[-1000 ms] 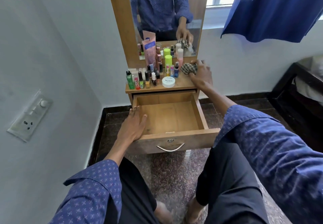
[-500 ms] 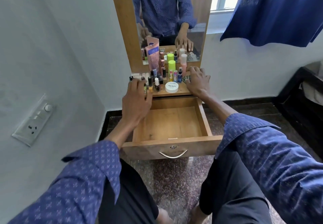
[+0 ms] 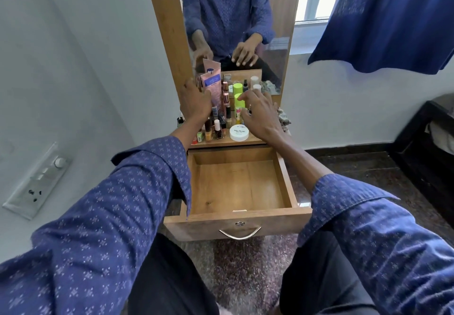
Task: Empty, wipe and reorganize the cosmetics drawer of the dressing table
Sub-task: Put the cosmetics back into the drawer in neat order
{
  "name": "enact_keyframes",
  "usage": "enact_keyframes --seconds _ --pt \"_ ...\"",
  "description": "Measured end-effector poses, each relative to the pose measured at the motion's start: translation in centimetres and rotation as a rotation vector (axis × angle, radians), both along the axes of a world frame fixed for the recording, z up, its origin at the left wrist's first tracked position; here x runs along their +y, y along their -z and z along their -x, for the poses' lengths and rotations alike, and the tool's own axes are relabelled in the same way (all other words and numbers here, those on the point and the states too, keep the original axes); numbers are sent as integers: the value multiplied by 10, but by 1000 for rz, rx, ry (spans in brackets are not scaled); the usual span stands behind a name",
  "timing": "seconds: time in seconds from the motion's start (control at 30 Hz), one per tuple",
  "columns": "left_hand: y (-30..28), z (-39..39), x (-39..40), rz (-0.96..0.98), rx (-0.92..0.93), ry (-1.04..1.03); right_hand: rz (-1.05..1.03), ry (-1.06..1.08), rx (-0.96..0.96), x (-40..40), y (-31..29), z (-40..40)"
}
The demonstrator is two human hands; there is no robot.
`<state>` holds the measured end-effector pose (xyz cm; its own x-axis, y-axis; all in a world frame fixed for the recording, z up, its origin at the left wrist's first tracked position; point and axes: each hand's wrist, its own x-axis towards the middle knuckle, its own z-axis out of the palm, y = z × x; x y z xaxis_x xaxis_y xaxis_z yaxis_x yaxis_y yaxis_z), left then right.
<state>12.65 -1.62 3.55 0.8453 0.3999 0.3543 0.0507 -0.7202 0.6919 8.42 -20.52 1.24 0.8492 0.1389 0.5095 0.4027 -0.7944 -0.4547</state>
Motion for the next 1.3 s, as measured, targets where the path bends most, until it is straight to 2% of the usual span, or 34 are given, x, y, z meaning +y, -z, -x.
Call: enact_keyframes --seconds 0.27,0.47,0.67,0.83,0.97,1.13,1.23,1.3 --pt "-17 -13 -8 -53 -26 -60 -109 -31 -1 -15 11 2" --pt "-36 -8 -5 15 -232 -116 -151 -58 -14 -19 12 8" --pt "-59 18 -5 -9 -503 -19 -212 -77 -85 -10 0 13" --pt "-56 47 -18 40 -602 29 -281 -120 -113 -6 -11 22" --pt "-30 75 -38 115 -561 144 -230 -116 -80 -12 -2 35" --pt "10 105 -64 253 -396 174 -207 -50 15 -28 19 64" --pt "33 123 -70 289 -333 294 -243 -35 140 -37 42 80" --pt "55 134 -71 363 -233 375 -354 -87 282 -44 61 88"
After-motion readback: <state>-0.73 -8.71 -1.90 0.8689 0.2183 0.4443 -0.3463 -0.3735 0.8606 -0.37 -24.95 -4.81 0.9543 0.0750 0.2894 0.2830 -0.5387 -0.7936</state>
